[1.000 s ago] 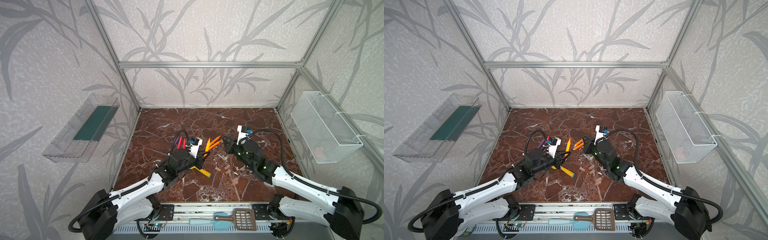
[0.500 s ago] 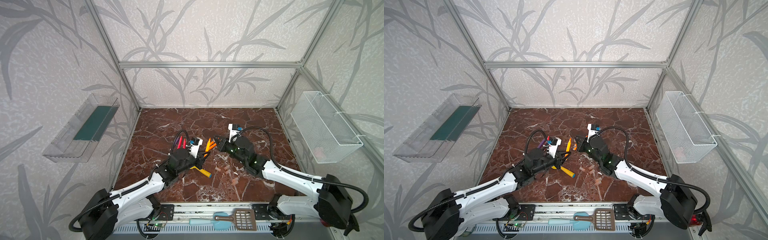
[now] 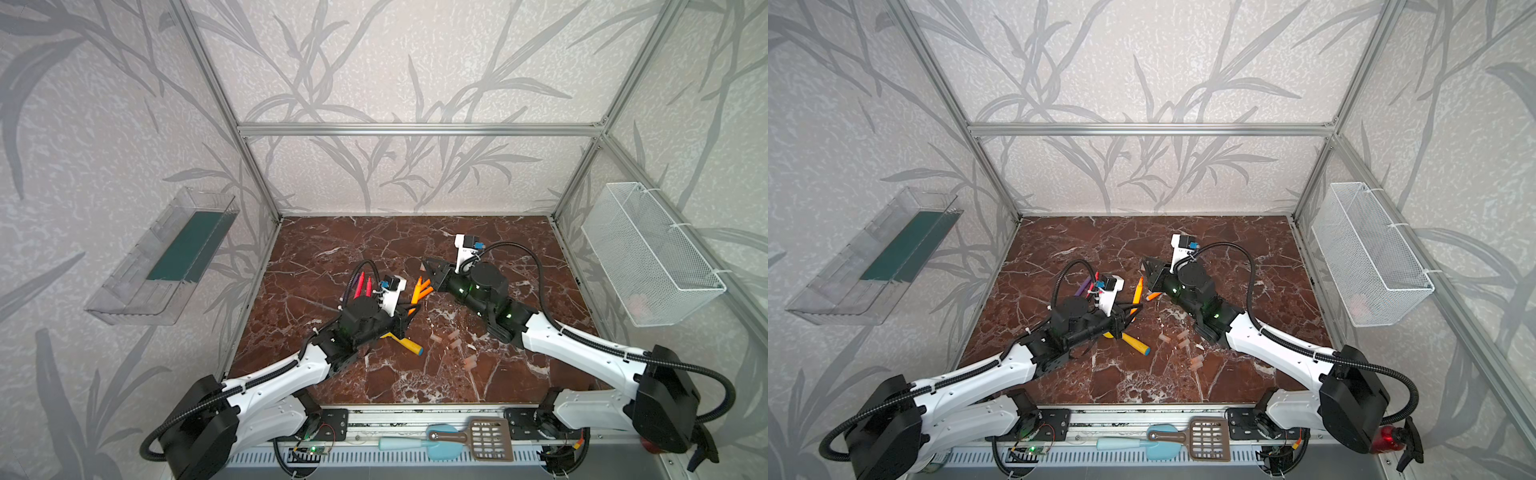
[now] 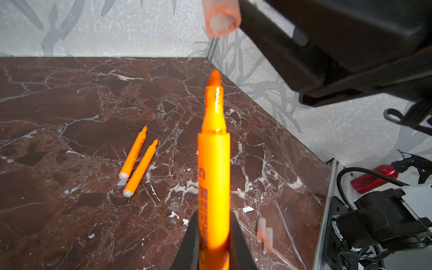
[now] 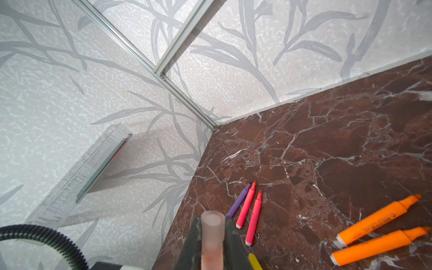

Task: Insert the pens into the pen caps
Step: 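Lower the cap onto the highlighter tip held upright by the left gripper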

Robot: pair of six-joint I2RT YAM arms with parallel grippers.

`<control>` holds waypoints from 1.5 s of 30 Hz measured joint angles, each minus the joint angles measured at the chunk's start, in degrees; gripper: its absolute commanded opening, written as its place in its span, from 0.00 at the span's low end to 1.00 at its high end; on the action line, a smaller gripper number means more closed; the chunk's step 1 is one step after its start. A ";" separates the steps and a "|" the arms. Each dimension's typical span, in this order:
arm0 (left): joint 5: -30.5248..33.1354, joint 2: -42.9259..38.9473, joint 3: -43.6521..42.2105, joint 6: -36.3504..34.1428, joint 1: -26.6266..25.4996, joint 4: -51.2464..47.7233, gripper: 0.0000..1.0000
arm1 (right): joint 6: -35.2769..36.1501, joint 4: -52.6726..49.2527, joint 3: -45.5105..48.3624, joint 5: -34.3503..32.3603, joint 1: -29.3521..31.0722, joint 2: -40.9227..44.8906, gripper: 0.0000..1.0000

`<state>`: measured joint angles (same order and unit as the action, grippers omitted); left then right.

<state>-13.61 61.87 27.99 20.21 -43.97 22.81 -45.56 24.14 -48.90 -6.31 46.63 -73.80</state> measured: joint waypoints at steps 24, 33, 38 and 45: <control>0.59 -0.07 0.00 0.37 0.00 -0.07 0.00 | -1.53 2.47 3.78 0.98 1.36 -0.42 0.00; 0.07 -0.24 -0.42 1.46 0.09 -1.88 0.00 | -1.68 5.60 7.67 -0.70 3.91 0.02 0.00; -2.08 -0.61 -0.85 2.38 0.52 -1.86 0.00 | -0.74 5.20 9.05 -1.84 5.05 1.66 0.00; -6.21 -0.74 -2.10 3.15 1.33 -0.48 0.00 | 1.51 4.85 10.95 -1.38 5.66 3.45 0.00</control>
<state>-19.81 61.12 25.89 23.35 -42.63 22.33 -44.05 28.99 -37.95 -7.68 52.29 -70.35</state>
